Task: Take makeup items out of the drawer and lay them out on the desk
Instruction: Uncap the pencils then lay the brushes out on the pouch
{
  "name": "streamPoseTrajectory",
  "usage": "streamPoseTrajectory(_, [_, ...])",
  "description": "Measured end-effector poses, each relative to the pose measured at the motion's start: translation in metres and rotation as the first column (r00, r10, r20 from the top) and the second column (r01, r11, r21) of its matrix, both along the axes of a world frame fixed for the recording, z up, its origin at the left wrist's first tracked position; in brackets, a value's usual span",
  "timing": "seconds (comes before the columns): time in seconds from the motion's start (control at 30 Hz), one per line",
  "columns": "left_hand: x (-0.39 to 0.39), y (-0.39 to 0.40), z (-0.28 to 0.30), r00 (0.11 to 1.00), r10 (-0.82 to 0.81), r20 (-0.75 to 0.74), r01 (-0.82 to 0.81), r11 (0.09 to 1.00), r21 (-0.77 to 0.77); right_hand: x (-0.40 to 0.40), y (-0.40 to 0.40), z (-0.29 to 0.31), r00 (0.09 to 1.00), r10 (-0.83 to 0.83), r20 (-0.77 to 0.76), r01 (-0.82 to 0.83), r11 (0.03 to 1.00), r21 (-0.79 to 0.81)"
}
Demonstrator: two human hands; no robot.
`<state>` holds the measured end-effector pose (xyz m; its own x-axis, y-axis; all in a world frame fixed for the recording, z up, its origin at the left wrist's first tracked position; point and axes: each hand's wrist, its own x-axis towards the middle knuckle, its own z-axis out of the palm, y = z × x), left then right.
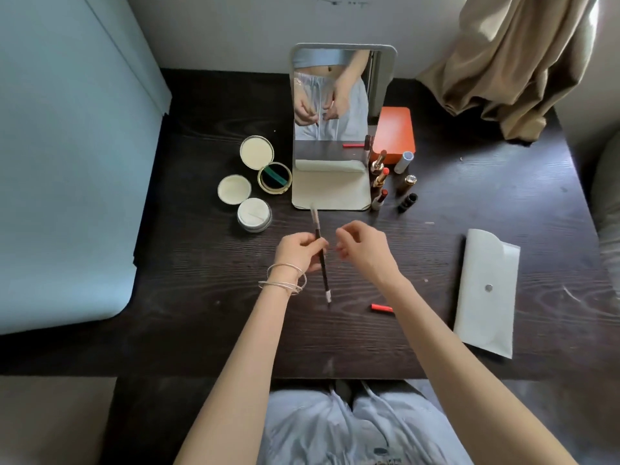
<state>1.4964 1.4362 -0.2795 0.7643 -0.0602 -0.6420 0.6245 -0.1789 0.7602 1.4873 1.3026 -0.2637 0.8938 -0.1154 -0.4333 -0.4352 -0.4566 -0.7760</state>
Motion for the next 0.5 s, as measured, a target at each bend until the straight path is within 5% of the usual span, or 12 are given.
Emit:
streamPoseTrajectory(0.2, [0.010, 0.011, -0.003, 0.949, -0.284, 0.135, 0.266, 0.954, 0.140, 0.019, 0.016, -0.008, 0.997, 0.011, -0.076, -0.012, 1.000, -0.016])
streamPoseTrajectory(0.5, [0.020, 0.035, -0.008, 0.981, -0.136, 0.141, 0.115, 0.983, 0.146, 0.053, 0.045, -0.014, 0.997, -0.050, -0.053, 0.052, 0.998, 0.041])
